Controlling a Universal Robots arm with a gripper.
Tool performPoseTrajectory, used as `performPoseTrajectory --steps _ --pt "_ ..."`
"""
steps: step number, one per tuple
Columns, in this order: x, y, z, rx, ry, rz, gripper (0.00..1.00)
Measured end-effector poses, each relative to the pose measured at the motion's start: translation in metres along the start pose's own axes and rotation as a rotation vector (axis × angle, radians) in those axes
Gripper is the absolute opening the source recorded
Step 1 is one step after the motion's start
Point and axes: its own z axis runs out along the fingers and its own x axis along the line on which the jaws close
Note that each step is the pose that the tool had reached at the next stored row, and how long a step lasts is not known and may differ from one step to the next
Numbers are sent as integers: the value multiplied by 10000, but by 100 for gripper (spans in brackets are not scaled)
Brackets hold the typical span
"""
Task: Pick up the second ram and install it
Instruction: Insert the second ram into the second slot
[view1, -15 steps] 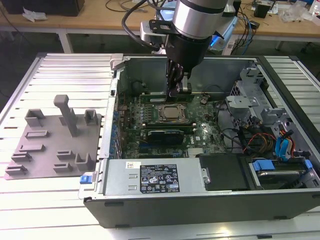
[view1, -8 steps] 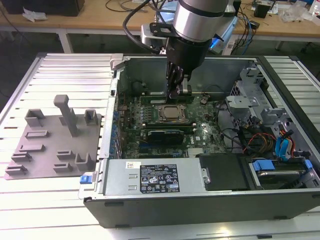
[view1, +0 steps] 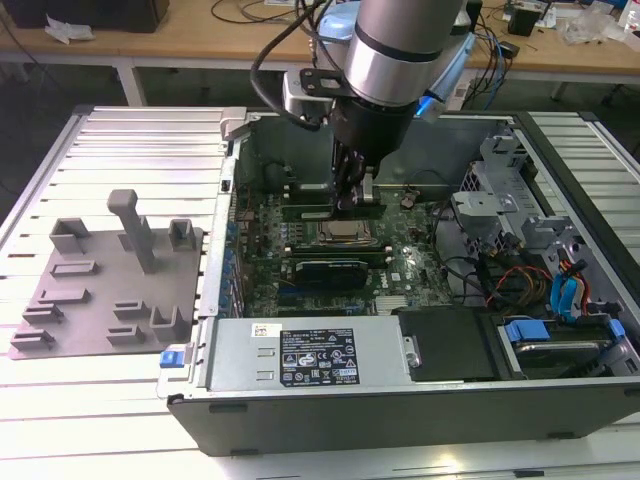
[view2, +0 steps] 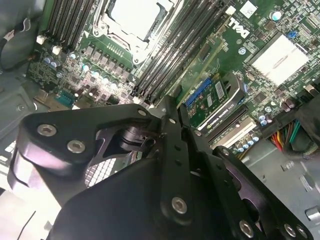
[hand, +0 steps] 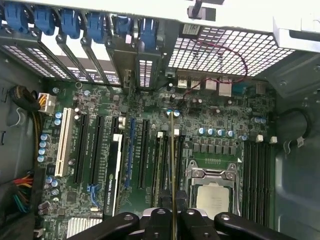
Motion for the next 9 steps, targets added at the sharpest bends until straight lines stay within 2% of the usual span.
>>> performPoseTrajectory --steps 9 --pt "9 -15 119 0 0 0 11"
